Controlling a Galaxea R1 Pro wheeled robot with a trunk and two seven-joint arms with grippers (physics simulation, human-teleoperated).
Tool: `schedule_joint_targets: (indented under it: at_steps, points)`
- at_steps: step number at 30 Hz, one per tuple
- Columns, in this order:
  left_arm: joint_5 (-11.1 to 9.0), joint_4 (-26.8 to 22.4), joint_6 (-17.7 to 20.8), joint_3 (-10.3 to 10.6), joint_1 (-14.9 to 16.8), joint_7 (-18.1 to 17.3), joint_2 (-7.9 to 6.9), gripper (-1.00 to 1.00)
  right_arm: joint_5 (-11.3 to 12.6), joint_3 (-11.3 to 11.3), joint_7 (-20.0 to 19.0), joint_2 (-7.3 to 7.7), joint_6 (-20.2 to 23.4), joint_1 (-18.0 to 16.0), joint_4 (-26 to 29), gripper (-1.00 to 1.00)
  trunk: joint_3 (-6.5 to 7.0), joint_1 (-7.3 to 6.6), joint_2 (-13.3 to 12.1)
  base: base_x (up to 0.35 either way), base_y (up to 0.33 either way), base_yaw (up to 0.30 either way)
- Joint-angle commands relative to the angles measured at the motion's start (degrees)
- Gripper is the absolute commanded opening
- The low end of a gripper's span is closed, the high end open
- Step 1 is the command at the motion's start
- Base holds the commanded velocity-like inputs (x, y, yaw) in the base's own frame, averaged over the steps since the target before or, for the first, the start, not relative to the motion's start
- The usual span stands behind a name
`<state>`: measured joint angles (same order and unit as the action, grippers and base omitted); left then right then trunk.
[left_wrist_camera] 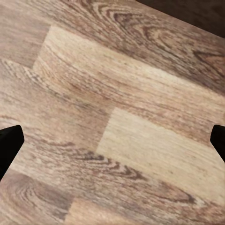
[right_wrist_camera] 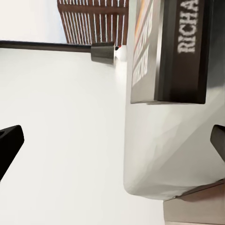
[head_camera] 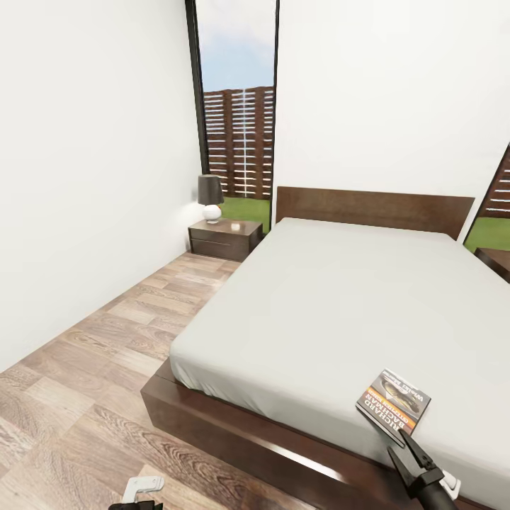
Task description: In the bedroom, move the book from the bed onto either nightstand, and place the two sandals side by side next to the bed.
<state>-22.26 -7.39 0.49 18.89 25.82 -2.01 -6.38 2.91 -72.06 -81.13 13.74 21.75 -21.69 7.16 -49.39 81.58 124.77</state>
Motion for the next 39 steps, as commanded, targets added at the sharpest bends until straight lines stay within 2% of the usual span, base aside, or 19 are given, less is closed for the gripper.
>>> schedule_joint_targets:
  at_steps: [1,9,12,21,39]
  points:
    - [-0.6,0.0,0.0,0.4,0.0,-0.1,-0.04,1.00,0.3,0.2,-0.1,0.00,0.6,0.0,0.0,1.00,-0.05,-0.01,0.0,0.000,0.000,0.000]
    - [-0.6,0.0,0.0,0.4,0.0,-0.1,-0.04,1.00,0.3,0.0,1.1,0.03,0.5,0.0,0.0,1.00,-0.05,-0.01,0.0,0.000,0.000,0.000]
    - [-0.6,0.0,0.0,0.4,0.0,-0.1,-0.04,1.00,0.3,-1.3,2.1,0.10,0.5,0.0,0.0,1.00,-0.05,-0.01,0.0,0.000,0.000,0.000]
    - [-0.6,0.0,0.0,0.5,0.0,-0.1,-0.04,1.00,0.3,-2.9,2.8,0.14,0.5,0.0,0.1,1.00,-0.05,-0.01,0.0,0.000,0.000,0.000]
    - [-0.6,0.0,0.0,0.4,0.0,-0.1,-0.04,1.00,0.3,-3.3,3.9,0.22,0.6,0.0,0.2,1.00,-0.05,-0.01,0.0,0.000,0.000,0.000]
